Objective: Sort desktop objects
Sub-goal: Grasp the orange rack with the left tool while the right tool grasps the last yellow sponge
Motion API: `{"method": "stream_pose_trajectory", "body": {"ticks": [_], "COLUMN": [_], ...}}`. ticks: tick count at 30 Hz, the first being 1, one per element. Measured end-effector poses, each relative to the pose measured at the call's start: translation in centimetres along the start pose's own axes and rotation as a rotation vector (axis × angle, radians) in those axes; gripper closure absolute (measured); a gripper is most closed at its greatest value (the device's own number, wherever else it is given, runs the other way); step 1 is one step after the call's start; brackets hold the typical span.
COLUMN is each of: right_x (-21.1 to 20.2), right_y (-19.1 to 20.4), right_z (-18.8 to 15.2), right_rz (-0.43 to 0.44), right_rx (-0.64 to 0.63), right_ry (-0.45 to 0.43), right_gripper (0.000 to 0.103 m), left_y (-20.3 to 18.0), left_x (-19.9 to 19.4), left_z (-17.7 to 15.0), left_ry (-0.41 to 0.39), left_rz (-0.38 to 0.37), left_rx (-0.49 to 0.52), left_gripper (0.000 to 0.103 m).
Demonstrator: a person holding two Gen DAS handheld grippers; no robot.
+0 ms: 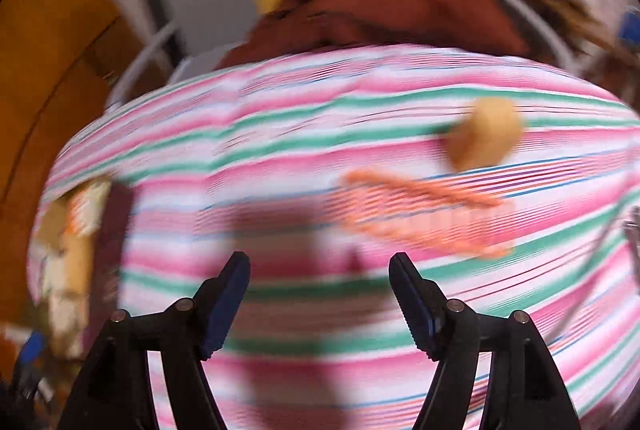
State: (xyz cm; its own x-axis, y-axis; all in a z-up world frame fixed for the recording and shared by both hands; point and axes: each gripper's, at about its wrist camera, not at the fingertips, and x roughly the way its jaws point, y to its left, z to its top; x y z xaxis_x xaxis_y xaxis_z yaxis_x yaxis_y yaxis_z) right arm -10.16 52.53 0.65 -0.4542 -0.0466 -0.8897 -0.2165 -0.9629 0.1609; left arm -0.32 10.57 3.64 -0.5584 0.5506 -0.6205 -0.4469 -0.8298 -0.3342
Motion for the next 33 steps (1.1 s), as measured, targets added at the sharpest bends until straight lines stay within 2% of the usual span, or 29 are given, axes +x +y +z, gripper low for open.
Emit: {"method": "stream_pose_trajectory", "body": {"ticks": [4, 9, 11, 13, 15, 17, 18, 20, 21, 22, 25, 27, 29, 30, 31, 33], "right_x": [2.0, 4.5, 5.3, 5.7, 5.7, 5.9, 5.9, 6.3, 6.3, 5.9, 4.3, 3.4, 2.5, 2.1, 1.5, 0.6], "right_y": [-5.1, -8.9, -9.4, -9.3, -8.9, -7.1, -6.2, -3.2, -1.8, -0.3, 1.4, 0.5, -1.9, -2.8, -4.4, -5.8], "right_z": [2.4, 3.9, 4.2, 4.2, 4.0, 3.4, 3.0, 2.0, 1.5, 1.2, 1.2, 1.9, 3.0, 3.4, 3.9, 4.5], "right_rz": [-0.058, -0.032, -0.040, -0.006, 0.094, 0.286, 0.346, 0.513, 0.566, 0.571, 0.519, 0.484, 0.363, 0.306, 0.213, 0.093], "right_rx": [0.049, 0.079, 0.082, 0.088, 0.113, 0.124, 0.111, 0.035, -0.007, -0.057, -0.166, -0.144, -0.052, -0.019, 0.025, 0.059], "right_ry": [0.024, 0.014, 0.018, 0.045, 0.072, 0.134, 0.157, 0.251, 0.277, 0.279, 0.208, 0.135, 0.023, -0.018, -0.082, -0.164], "right_gripper": [0.047, 0.048, 0.048, 0.048, 0.048, 0.048, 0.048, 0.038, 0.037, 0.037, 0.036, 0.033, 0.021, 0.019, 0.015, 0.014], "left_y": [-1.4, -2.7, -3.1, -3.5, -3.8, -4.4, -4.6, -5.2, -5.4, -5.6, -6.1, -6.3, -6.5, -6.7, -6.8, -7.3], "left_x": [1.0, 2.0, 2.5, 3.0, 3.4, 3.9, 4.1, 4.7, 4.9, 5.2, 5.9, 6.5, 7.3, 7.6, 8.1, 8.9], "left_z": [0.1, -0.1, -0.2, -0.1, 0.0, 0.2, 0.2, 0.6, 0.6, 0.7, 0.9, 1.0, 1.0, 1.0, 1.2, 1.3], "left_ry": [0.026, 0.047, 0.060, 0.065, 0.069, 0.071, 0.073, 0.083, 0.087, 0.093, 0.100, 0.117, 0.138, 0.147, 0.157, 0.169], "left_rz": [-0.014, -0.005, -0.007, -0.010, -0.020, -0.026, -0.029, -0.027, -0.030, -0.033, -0.031, -0.036, -0.041, -0.043, -0.048, -0.051], "left_rx": [0.017, 0.044, 0.048, 0.047, 0.046, 0.052, 0.056, 0.064, 0.066, 0.069, 0.073, 0.068, 0.065, 0.066, 0.067, 0.075], "left_gripper": [0.039, 0.039, 0.039, 0.039, 0.039, 0.039, 0.039, 0.039, 0.039, 0.039, 0.039, 0.039, 0.039, 0.039, 0.039, 0.039]}}
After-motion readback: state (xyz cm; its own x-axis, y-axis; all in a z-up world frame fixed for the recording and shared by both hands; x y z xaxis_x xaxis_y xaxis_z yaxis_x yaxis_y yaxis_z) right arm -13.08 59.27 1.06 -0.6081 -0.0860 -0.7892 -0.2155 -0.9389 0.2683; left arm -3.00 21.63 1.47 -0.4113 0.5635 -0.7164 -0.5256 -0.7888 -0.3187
